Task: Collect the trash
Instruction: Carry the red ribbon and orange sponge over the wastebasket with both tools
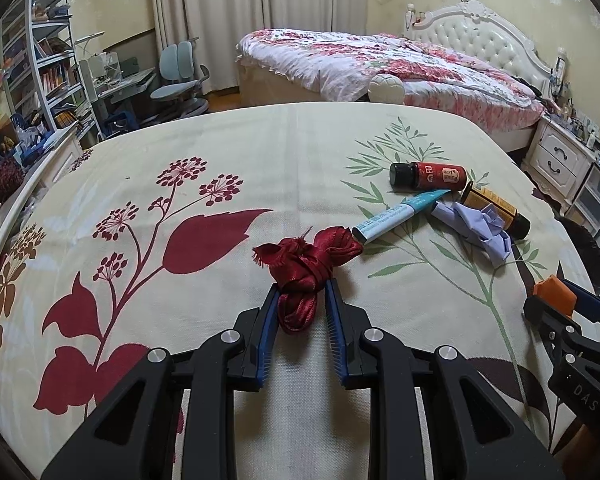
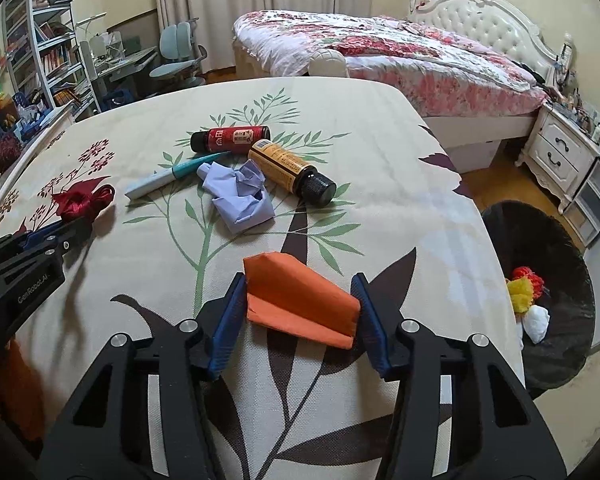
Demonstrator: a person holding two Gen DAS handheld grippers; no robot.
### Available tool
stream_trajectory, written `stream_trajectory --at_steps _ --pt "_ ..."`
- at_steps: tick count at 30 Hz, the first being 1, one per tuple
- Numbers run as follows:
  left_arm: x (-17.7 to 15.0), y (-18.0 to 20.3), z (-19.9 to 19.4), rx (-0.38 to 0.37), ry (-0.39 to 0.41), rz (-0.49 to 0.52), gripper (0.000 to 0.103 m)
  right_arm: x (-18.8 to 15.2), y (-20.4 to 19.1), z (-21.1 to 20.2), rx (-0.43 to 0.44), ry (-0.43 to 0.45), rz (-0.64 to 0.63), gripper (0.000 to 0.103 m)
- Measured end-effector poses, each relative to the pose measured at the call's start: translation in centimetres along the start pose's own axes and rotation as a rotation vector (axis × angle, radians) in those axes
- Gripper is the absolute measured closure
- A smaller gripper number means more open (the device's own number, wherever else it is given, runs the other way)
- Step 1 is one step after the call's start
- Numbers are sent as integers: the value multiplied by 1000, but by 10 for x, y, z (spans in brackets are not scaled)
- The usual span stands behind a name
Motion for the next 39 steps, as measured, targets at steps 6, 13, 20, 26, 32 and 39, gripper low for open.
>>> stream_trajectory --at_steps 6,13,20,26,32,39 --pt "2 7 -5 -18 11 -7 78 7 15 -6 -21 31 25 52" --pt "13 28 -15 -47 48 14 78 15 48 -12 -61 62 74 52" --pt "24 66 -15 -102 67 64 78 19 95 -11 -128 75 143 52" --pt "32 110 -6 -157 68 121 78 17 141 -9 -196 81 198 52" --pt "37 163 5 -220 68 177 78 13 185 -7 -253 85 260 52" --pt "36 228 23 -291 52 245 78 3 232 2 -321 67 316 52"
Point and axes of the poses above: each gripper's, at about its wrist camera, not at the fingertips, and z roughly the way its jaws point, y to its right, x to its top, the point moved 9 cm from there along z, roughly the way its jaws point, and after that the axes turned 14 degrees about -x, right-handed, at the moved point
